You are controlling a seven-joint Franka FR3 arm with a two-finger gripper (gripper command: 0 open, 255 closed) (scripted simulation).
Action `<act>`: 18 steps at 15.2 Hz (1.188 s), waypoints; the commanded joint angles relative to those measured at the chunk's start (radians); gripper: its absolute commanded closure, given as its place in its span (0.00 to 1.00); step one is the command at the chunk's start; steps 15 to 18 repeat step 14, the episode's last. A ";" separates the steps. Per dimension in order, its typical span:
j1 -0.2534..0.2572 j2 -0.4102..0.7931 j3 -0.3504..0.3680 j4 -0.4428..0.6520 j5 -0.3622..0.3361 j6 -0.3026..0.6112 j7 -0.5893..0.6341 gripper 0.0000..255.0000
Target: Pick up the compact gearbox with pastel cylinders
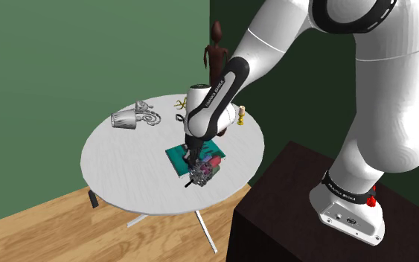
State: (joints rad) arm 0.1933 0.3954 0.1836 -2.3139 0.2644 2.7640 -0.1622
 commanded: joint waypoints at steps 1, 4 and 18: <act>0.000 -0.027 -0.001 -0.005 -0.001 -0.022 0.005 1.00; 0.000 -0.067 -0.002 -0.010 -0.004 -0.056 0.013 1.00; -0.001 -0.169 -0.005 -0.013 -0.013 -0.154 0.034 1.00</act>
